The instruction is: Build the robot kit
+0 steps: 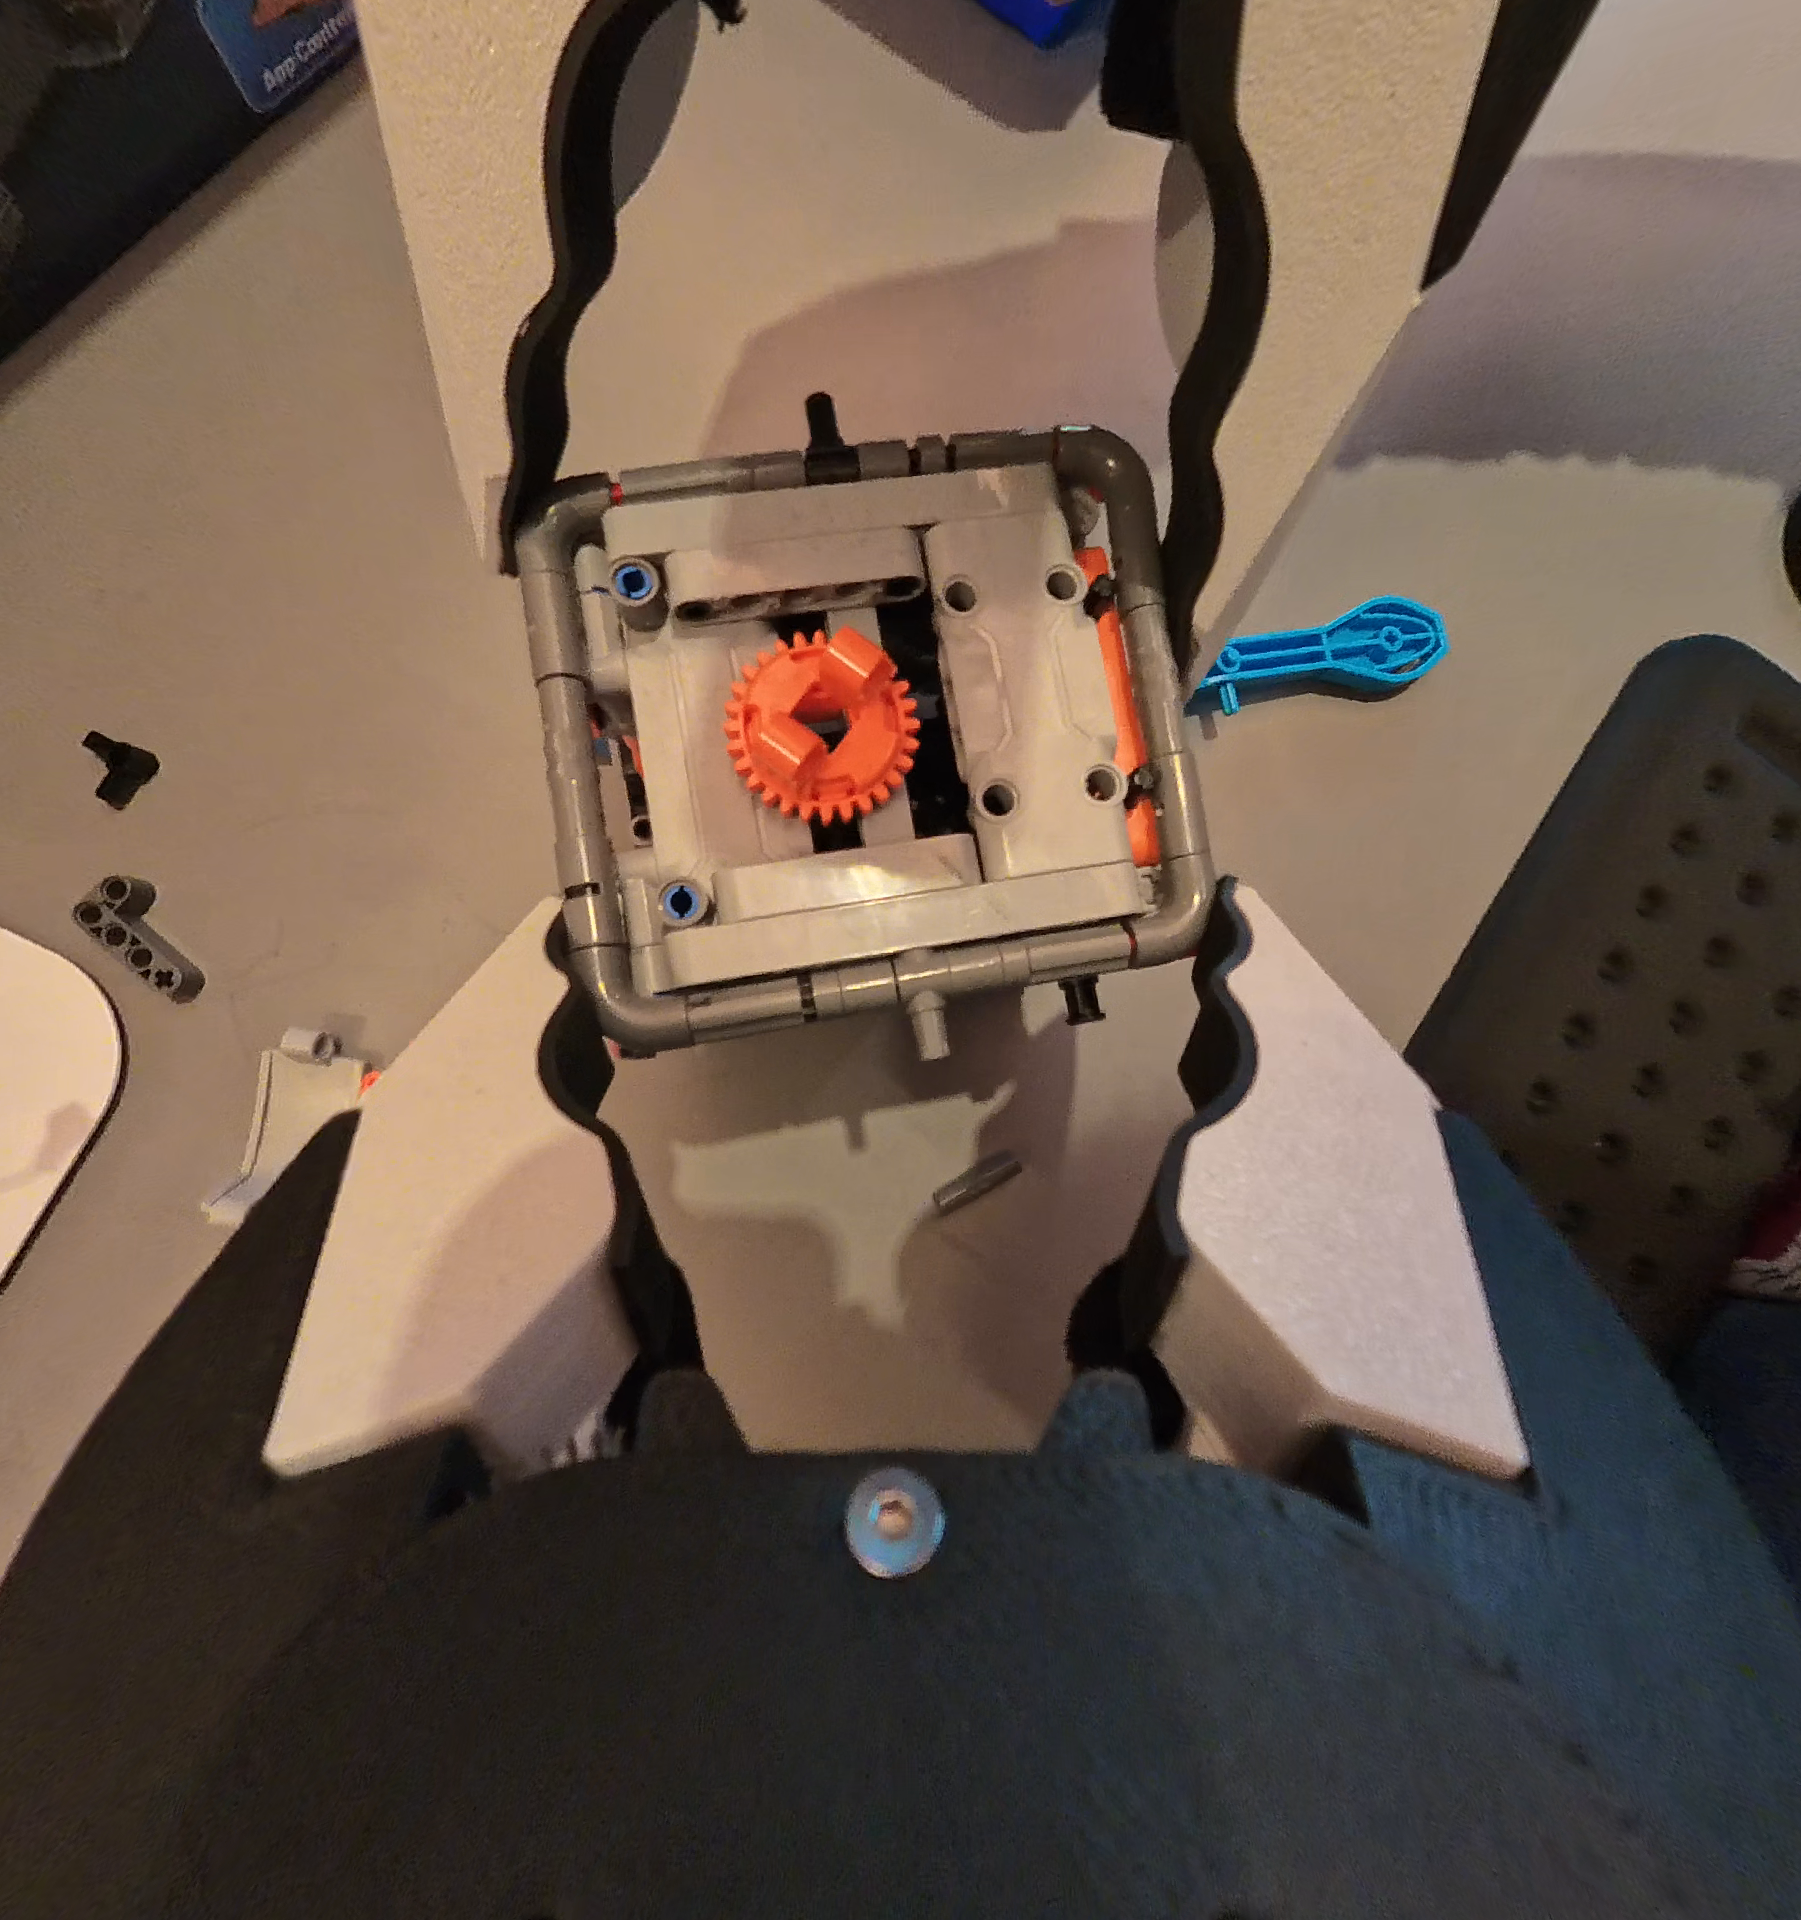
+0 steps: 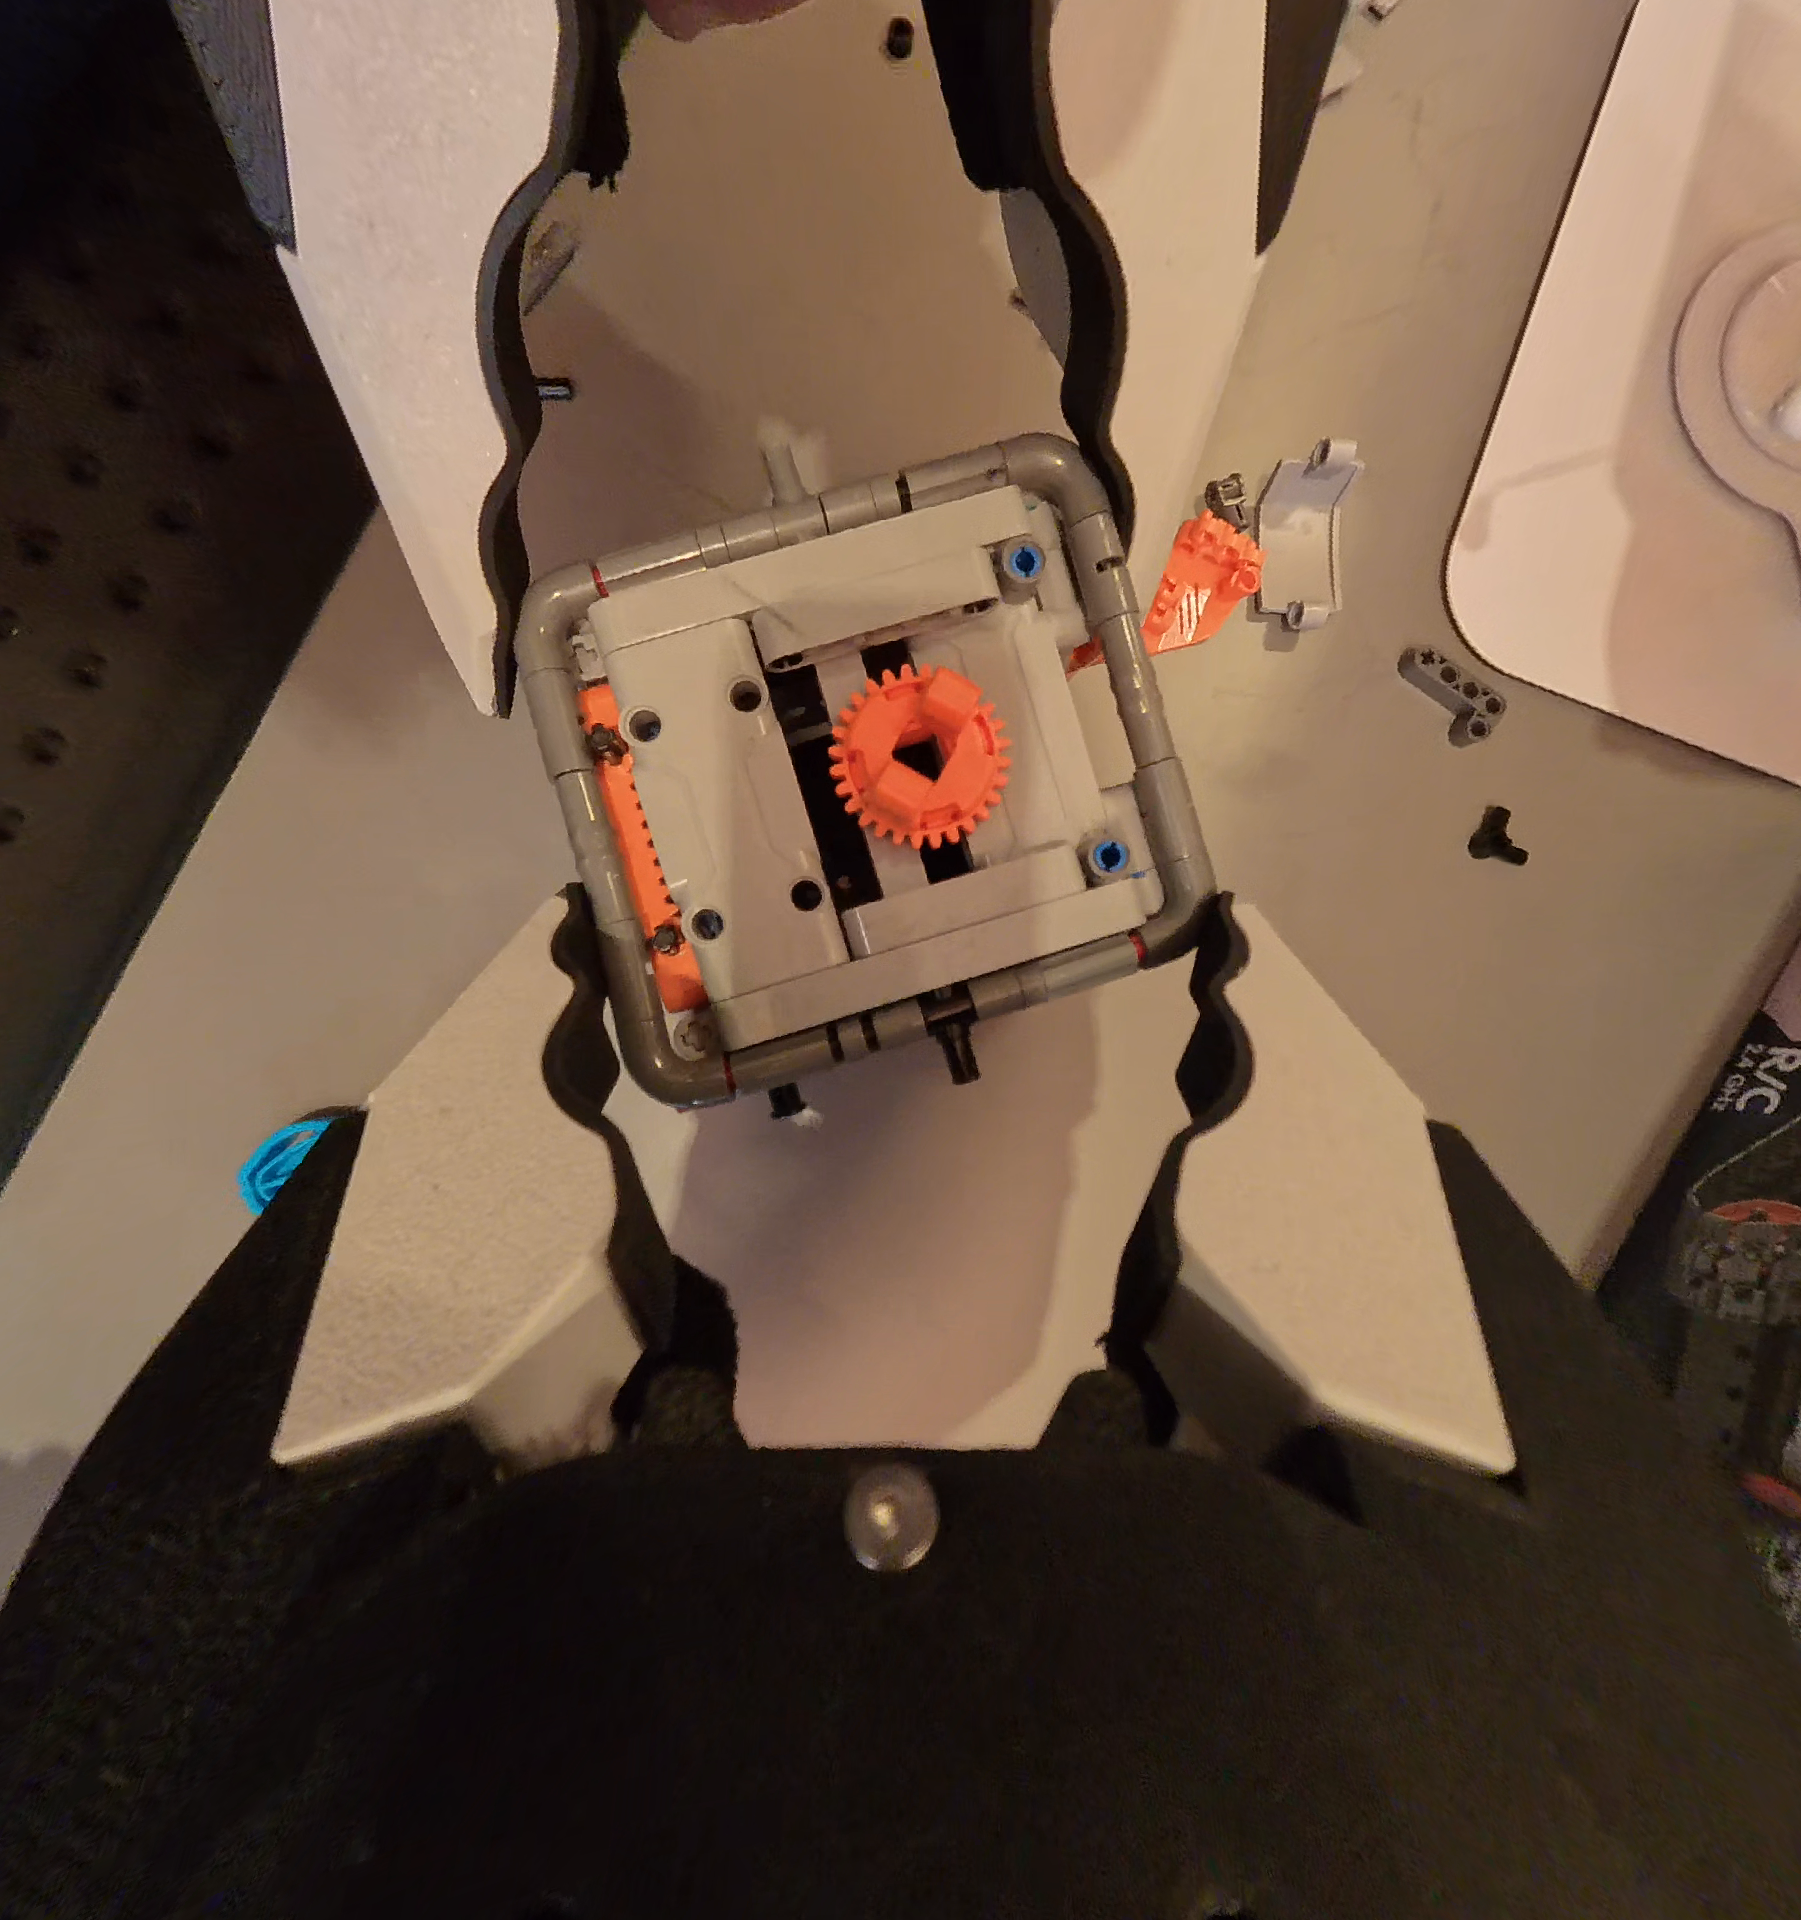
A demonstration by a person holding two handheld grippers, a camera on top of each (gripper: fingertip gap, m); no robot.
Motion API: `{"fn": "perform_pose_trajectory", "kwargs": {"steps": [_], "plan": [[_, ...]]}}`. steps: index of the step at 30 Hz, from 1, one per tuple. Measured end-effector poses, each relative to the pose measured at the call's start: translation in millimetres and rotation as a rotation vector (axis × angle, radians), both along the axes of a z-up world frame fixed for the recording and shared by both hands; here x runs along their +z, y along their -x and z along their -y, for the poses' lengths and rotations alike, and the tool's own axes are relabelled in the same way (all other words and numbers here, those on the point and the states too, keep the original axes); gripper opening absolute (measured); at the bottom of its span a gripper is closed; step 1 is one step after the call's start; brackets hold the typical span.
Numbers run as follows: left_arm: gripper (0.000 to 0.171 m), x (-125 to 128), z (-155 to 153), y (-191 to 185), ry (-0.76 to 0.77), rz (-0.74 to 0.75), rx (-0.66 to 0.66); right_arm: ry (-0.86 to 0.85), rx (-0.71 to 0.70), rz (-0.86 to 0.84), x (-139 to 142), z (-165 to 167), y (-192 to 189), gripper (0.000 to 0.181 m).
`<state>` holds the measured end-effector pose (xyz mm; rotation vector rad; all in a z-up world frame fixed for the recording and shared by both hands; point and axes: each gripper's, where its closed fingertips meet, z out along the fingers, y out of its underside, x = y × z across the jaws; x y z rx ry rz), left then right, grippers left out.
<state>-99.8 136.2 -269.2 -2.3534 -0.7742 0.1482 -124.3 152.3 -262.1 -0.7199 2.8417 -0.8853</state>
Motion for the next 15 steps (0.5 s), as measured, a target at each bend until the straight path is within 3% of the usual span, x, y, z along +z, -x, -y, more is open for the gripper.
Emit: {"fn": "perform_pose_trajectory", "kwargs": {"steps": [5, 12, 15], "plan": [[0.113, 0.4, 3.7, -2.2, 0.005, 0.018, -0.080, -0.043, -0.080, 0.046, 3.6, 0.7, -3.3, 0.110], [0.116, 2.1, 5.1, -7.3, -0.020, 0.035, -0.153, 0.041, 0.003, 0.063, 1.5, -2.6, -4.5, 0.121], [0.121, 1.6, 2.2, -8.5, -0.011, 0.032, -0.142, 0.045, 0.037, 0.083, 2.5, 0.0, -7.0, 0.116]]}}
